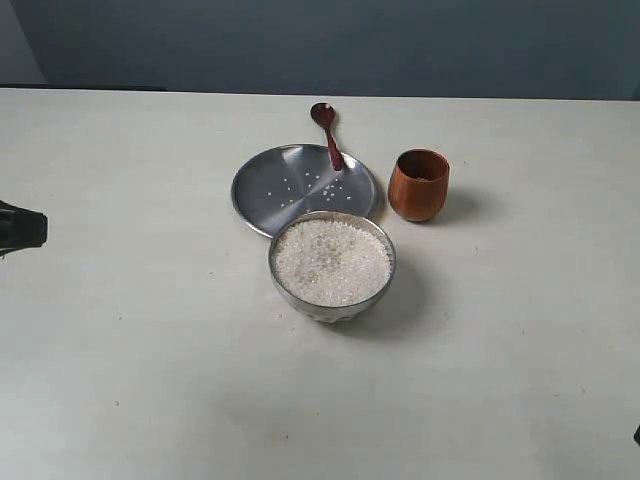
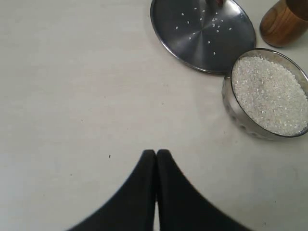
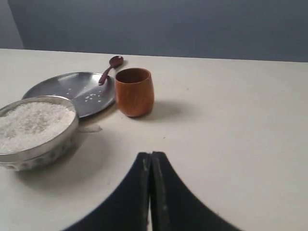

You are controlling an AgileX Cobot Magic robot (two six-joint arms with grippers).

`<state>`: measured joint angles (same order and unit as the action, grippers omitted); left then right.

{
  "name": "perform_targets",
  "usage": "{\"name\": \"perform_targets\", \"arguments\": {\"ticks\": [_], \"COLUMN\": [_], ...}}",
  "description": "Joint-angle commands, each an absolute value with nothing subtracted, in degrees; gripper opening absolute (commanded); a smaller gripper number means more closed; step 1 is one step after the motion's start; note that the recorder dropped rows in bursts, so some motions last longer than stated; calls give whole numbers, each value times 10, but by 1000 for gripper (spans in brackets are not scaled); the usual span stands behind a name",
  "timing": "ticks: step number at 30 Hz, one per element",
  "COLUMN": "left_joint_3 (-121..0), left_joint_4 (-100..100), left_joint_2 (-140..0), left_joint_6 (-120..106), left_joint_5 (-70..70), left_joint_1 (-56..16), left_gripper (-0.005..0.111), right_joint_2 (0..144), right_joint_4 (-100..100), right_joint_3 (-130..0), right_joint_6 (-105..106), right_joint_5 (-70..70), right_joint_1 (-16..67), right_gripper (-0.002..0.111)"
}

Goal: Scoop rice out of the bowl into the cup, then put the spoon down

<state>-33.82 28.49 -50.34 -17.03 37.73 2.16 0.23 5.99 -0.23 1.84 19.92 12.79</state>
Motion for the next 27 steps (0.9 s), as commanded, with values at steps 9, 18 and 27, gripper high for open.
{"name": "perform_targets", "arguments": {"ticks": [9, 18, 27], "left_joint_3": [-342, -342, -342], "left_joint_4": [283, 281, 281], "left_joint_2": [-506, -506, -506], "left_joint_6": [-170, -170, -170], "left_joint_5": [374, 374, 374], "left_joint_1": [22, 22, 22], "left_gripper": [0, 0, 0], "right_joint_2": [0, 0, 0], "right_joint_4": [52, 32, 32], "right_joint_3": [0, 0, 0], "right_joint_6": [99, 103, 103], "right_joint_5": [191, 212, 212], "right_joint_1": [-11, -87, -87], "right_gripper": [0, 0, 0]}}
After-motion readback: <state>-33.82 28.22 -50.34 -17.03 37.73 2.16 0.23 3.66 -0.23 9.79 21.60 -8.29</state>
